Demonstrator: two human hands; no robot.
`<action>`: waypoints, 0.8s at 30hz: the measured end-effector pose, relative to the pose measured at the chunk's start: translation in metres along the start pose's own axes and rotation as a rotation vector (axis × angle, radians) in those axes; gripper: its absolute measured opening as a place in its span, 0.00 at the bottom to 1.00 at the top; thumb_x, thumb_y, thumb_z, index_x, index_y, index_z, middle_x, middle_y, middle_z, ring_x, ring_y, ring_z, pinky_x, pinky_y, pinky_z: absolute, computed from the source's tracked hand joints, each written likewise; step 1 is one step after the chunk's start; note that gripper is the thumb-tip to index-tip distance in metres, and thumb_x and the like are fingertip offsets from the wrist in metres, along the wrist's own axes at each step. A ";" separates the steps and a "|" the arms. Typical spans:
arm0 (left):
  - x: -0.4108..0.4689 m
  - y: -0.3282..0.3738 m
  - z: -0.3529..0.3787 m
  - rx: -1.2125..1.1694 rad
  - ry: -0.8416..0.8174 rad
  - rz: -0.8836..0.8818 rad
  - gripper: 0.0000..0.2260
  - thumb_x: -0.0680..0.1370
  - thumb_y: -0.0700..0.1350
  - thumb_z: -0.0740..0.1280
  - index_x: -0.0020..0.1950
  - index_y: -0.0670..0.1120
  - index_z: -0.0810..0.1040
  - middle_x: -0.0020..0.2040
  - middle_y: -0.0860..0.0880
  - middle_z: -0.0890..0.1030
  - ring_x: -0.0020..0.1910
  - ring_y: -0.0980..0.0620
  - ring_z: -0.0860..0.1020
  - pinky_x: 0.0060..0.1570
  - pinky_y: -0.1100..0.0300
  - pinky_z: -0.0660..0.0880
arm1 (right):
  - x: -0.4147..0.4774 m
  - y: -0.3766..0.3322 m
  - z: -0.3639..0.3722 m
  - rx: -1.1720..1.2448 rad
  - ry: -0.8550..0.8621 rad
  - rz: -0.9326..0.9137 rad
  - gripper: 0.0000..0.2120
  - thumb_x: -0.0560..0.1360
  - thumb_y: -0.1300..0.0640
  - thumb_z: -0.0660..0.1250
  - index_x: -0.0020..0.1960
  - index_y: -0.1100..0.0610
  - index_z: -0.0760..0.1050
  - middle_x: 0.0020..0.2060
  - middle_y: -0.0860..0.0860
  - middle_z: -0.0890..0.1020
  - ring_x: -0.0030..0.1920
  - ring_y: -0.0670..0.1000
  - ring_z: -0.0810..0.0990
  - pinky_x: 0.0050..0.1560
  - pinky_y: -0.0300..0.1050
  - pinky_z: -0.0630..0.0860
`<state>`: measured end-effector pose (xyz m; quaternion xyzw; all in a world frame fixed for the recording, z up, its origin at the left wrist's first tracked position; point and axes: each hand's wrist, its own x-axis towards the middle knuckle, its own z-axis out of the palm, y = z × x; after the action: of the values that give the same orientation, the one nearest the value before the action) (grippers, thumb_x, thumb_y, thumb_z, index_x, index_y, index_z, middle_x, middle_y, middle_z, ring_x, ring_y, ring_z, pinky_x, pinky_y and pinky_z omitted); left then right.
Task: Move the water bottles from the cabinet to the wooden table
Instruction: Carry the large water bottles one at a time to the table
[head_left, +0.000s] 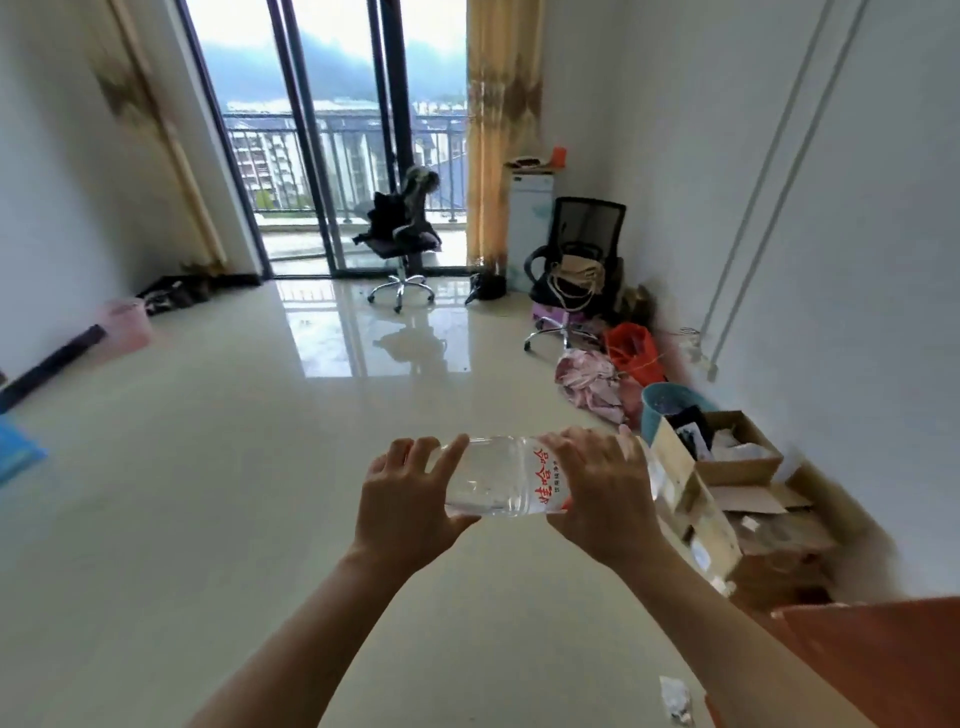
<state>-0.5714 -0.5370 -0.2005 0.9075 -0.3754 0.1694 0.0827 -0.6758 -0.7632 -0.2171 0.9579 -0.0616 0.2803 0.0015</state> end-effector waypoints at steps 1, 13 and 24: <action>0.000 -0.034 0.006 0.023 -0.004 -0.061 0.40 0.59 0.67 0.78 0.67 0.50 0.79 0.53 0.46 0.82 0.50 0.42 0.79 0.42 0.49 0.78 | 0.026 -0.021 0.024 0.031 0.005 -0.043 0.42 0.57 0.45 0.82 0.67 0.51 0.70 0.58 0.53 0.79 0.56 0.59 0.78 0.65 0.67 0.69; 0.060 -0.372 0.022 0.267 -0.066 -0.555 0.43 0.55 0.66 0.81 0.66 0.51 0.78 0.51 0.47 0.82 0.47 0.42 0.78 0.43 0.48 0.74 | 0.326 -0.255 0.252 0.351 -0.082 -0.373 0.39 0.54 0.47 0.81 0.65 0.51 0.79 0.58 0.53 0.82 0.57 0.59 0.81 0.64 0.64 0.73; 0.000 -0.671 -0.010 0.387 0.031 -0.964 0.45 0.59 0.66 0.80 0.71 0.48 0.75 0.55 0.42 0.82 0.51 0.39 0.76 0.47 0.43 0.75 | 0.524 -0.571 0.354 0.430 -0.042 -0.787 0.43 0.53 0.44 0.83 0.67 0.48 0.78 0.59 0.53 0.82 0.59 0.58 0.81 0.66 0.67 0.72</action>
<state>-0.0977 -0.0612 -0.2069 0.9734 0.1248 0.1919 -0.0125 0.0200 -0.2715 -0.2164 0.8925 0.3673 0.2452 -0.0921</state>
